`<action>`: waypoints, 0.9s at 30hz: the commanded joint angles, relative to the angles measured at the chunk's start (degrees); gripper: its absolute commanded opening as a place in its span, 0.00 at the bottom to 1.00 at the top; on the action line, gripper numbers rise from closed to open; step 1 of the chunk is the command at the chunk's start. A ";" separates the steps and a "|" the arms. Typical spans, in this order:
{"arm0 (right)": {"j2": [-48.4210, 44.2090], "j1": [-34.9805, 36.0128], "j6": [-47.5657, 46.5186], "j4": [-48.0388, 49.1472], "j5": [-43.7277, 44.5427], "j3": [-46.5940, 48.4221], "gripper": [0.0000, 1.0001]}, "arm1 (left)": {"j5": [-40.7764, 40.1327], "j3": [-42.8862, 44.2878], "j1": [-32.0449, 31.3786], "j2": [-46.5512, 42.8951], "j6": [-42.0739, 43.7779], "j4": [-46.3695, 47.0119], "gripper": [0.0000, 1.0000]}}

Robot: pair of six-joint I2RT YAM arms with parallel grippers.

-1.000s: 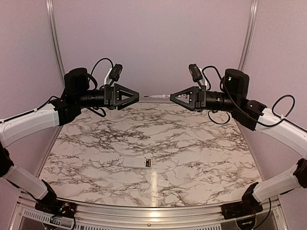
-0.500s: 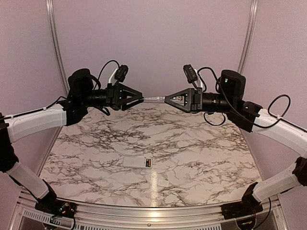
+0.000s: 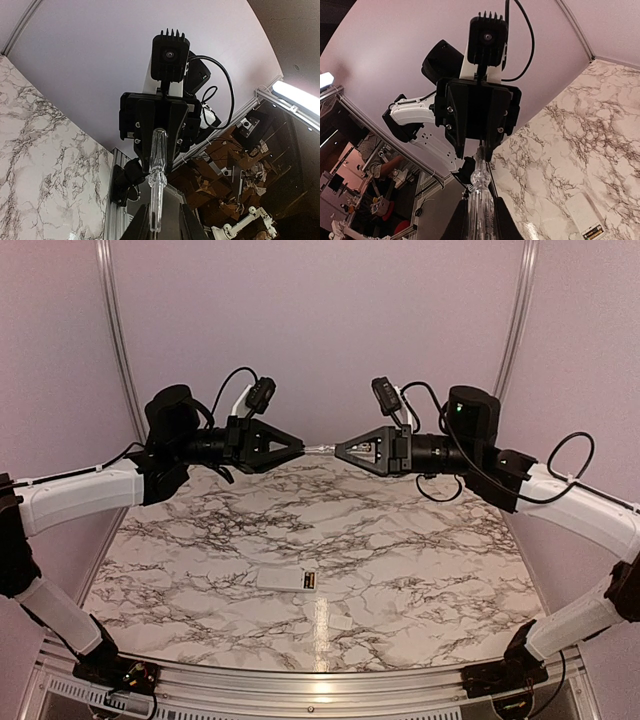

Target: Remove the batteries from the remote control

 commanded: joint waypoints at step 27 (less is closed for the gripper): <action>2.17 0.78 -0.24 -3.72 -3.80 4.68 0.45 | -0.25 -0.16 -1.06 1.22 -1.17 4.95 0.00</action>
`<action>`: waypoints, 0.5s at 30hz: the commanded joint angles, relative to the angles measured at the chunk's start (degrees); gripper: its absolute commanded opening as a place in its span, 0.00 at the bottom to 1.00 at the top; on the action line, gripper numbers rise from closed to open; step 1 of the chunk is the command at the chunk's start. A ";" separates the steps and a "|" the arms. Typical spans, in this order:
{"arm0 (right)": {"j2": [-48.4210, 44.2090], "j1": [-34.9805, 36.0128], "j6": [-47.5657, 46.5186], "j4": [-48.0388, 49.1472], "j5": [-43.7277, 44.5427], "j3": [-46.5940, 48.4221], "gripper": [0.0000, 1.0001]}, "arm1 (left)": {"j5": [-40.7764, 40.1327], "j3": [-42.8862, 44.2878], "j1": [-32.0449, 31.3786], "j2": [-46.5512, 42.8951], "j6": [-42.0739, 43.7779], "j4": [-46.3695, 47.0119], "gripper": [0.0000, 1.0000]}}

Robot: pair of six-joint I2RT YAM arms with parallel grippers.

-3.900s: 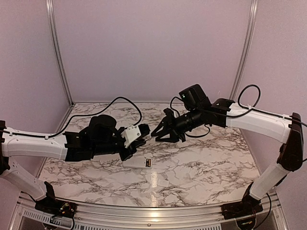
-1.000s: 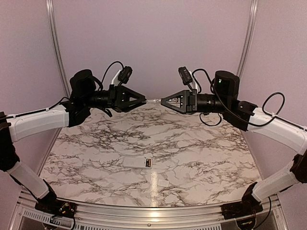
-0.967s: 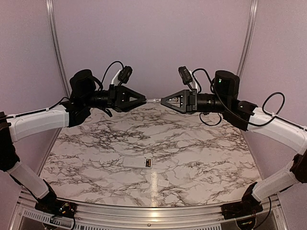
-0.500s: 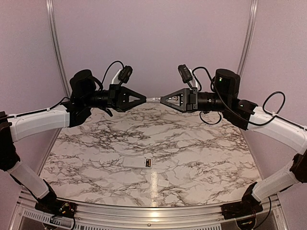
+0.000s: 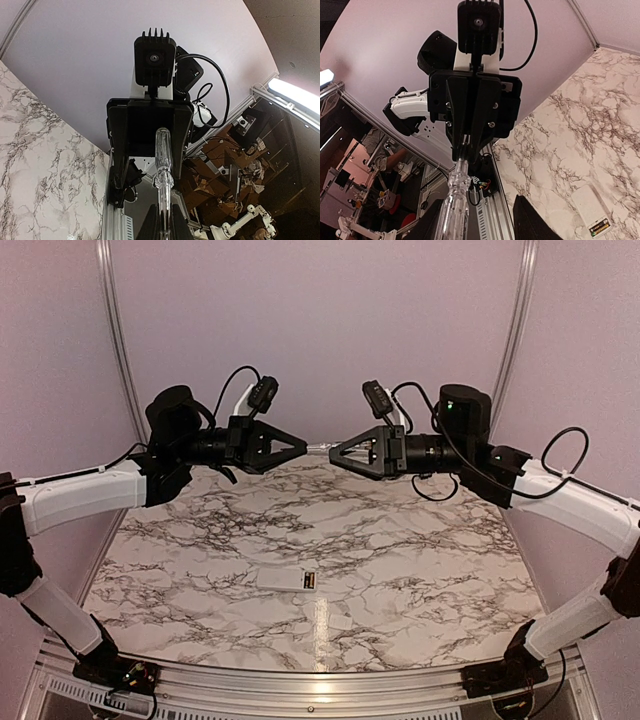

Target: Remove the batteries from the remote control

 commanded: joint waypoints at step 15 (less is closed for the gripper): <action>1.25 0.30 -0.98 -4.45 -2.14 5.50 0.29 | -1.52 -0.05 -1.18 0.87 2.93 -2.18 0.00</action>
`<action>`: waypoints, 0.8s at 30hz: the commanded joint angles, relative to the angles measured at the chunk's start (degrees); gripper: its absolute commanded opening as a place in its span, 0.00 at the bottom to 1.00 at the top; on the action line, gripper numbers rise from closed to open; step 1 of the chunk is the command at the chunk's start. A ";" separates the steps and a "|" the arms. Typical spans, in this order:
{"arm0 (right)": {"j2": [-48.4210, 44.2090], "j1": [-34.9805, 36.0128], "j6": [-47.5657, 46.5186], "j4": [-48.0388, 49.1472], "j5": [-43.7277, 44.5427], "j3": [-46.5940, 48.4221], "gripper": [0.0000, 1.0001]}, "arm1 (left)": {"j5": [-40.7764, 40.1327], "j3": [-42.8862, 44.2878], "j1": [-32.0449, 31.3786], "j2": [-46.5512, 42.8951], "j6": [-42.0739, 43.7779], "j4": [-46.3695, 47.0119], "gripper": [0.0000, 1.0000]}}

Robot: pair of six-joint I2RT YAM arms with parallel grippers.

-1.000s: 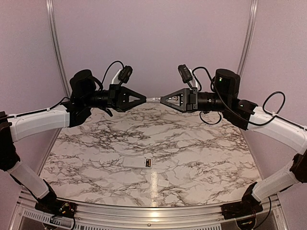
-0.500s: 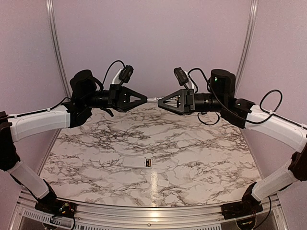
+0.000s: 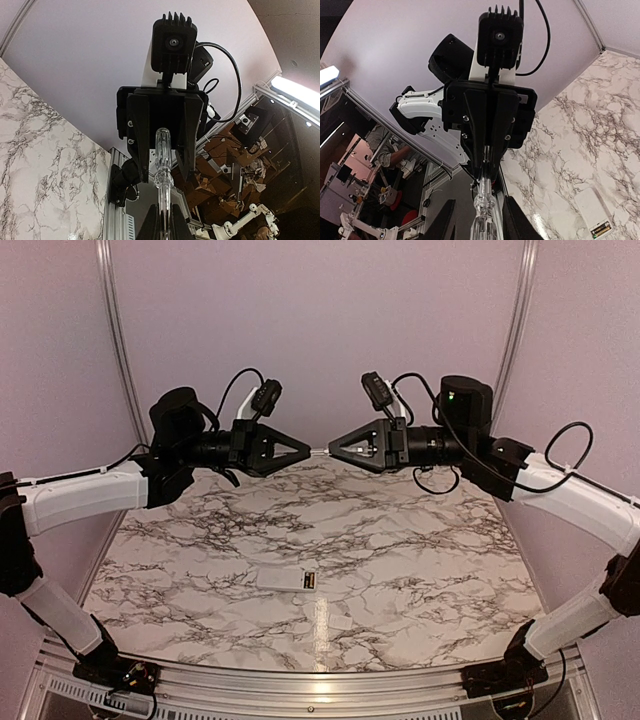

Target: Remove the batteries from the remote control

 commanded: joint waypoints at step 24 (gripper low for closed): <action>-1.08 0.65 -0.38 -3.11 0.10 0.32 0.07 | -1.99 -0.45 -1.12 0.10 3.43 -3.85 0.00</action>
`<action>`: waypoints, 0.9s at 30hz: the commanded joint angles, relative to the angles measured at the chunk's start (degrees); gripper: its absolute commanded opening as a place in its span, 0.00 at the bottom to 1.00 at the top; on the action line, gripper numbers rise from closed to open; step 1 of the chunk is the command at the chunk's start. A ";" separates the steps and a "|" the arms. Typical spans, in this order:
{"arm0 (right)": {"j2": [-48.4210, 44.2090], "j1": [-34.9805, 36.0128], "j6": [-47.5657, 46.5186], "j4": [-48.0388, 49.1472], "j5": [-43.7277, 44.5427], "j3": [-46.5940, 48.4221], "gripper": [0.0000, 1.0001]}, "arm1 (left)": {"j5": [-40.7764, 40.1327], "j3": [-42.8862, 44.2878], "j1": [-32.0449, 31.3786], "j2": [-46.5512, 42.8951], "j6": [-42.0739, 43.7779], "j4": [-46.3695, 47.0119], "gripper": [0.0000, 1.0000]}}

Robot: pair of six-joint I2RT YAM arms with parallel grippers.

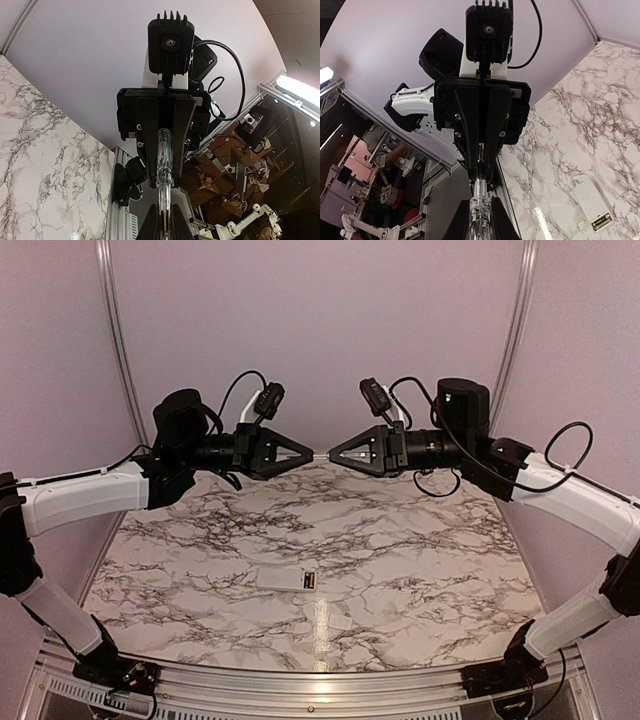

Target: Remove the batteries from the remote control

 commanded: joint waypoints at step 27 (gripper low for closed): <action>-6.72 2.03 2.81 -24.07 19.13 -2.81 0.00 | -34.14 -9.23 0.08 -8.49 23.83 -40.58 0.94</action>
